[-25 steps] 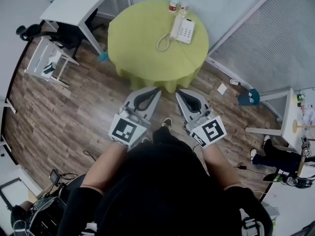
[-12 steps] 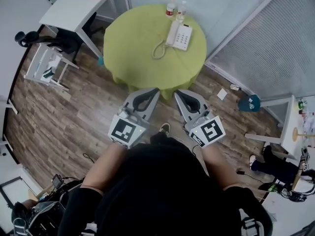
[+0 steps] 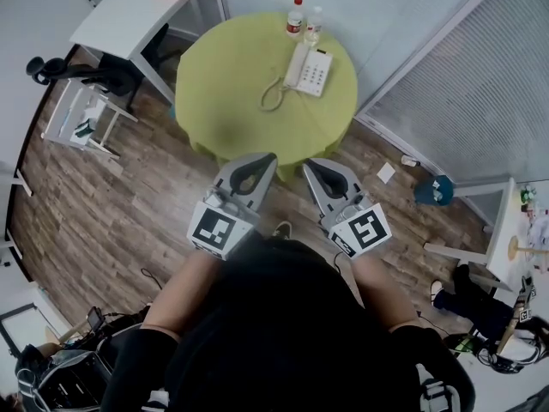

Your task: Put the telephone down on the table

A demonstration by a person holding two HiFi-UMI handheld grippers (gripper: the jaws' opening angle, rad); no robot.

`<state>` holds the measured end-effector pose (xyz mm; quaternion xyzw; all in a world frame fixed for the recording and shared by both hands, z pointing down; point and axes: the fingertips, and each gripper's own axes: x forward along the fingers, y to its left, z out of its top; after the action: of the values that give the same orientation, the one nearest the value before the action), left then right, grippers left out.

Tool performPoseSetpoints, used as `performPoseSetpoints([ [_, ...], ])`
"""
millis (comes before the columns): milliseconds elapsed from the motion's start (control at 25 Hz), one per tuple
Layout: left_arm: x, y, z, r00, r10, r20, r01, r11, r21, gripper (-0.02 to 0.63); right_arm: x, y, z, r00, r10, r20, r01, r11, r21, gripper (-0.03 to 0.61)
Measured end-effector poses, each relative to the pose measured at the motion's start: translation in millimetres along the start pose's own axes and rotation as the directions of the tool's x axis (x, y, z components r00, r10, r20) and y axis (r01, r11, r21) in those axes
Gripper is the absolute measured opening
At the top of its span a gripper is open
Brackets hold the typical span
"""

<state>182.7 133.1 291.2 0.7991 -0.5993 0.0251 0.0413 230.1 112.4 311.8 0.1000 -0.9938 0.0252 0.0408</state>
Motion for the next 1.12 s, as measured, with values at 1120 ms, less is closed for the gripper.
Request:
performPoseSetpoints([
  [1120, 63, 151, -3, 0.982, -0.188, -0.008, 0.188, 0.982, -0.011, 0.012, 147, -67, 7, 0.986, -0.160, -0.040, 0.160, 0.987, -0.004, 0.018],
])
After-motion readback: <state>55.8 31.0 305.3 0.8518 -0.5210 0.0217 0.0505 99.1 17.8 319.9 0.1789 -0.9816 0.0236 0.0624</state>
